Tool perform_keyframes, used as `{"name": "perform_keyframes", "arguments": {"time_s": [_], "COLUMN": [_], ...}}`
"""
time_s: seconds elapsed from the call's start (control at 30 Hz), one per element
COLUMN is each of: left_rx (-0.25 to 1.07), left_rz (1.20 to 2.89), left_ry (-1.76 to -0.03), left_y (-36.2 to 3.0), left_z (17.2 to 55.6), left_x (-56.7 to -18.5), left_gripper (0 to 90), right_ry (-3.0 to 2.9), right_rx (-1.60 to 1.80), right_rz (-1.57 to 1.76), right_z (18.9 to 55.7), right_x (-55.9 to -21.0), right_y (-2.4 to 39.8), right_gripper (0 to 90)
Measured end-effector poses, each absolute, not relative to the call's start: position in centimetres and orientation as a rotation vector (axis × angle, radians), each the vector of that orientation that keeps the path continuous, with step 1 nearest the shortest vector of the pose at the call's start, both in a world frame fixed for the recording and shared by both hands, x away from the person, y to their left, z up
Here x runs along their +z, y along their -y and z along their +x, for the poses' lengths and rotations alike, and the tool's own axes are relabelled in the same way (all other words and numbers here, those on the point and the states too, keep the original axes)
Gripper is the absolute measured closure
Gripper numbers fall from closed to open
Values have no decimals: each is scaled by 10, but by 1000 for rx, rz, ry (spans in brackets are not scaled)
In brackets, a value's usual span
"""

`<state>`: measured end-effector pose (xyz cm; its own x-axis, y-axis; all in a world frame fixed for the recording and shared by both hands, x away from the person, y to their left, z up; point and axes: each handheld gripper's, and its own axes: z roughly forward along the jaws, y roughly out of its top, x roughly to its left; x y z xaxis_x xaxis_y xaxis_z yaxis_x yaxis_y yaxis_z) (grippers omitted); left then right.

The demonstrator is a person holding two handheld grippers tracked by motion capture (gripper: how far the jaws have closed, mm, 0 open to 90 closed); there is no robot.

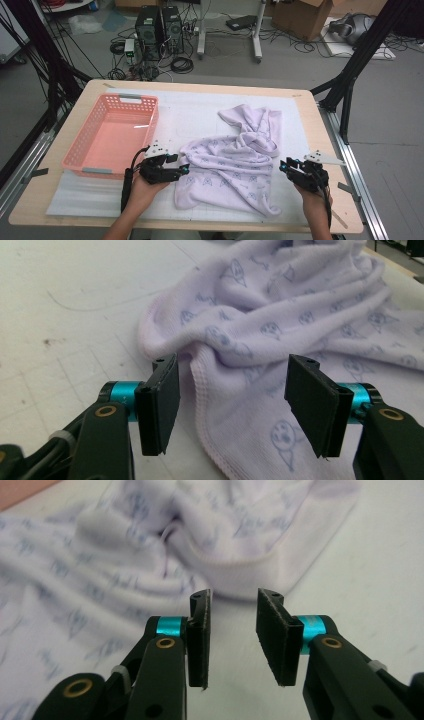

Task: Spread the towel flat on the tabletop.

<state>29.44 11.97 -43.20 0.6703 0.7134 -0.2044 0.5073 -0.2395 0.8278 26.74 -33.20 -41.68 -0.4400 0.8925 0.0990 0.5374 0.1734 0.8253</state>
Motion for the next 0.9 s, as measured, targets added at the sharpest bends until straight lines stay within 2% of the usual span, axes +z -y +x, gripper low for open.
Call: {"name": "perform_keyframes", "arguments": {"time_s": [0.2,0.33,0.37,0.4,0.43,0.47,0.5,0.8,0.9], "left_rx": [246,235,273,324,324,290,290,368,394], "left_rz": [1964,2023,2042,2058,2066,2059,2055,1857,1838], "left_ry": [-969,-960,-943,-927,-905,-897,-901,-1044,-1096], "left_y": [-116,-104,-100,-97,-97,-99,-99,-104,-107], "left_z": [293,295,294,292,292,295,297,322,333], "left_x": [-440,-448,-449,-449,-449,-449,-449,-443,-446], "left_gripper": [389,391,414,456,574,732,799,825,826], "right_ry": [-2217,-2292,-2310,-2329,-2325,-2334,-2339,-2115,-2059], "right_rx": [1220,1190,1178,1166,1135,1129,1126,1013,935], "right_rz": [1331,1348,1343,1337,1315,1304,1293,1330,1310], "right_z": [262,267,269,270,270,271,273,301,310], "right_x": [-429,-442,-444,-446,-446,-445,-444,-436,-435], "right_y": [327,316,312,308,304,301,298,290,285], "right_gripper": [594,591,603,619,673,798,849,861,861]}}
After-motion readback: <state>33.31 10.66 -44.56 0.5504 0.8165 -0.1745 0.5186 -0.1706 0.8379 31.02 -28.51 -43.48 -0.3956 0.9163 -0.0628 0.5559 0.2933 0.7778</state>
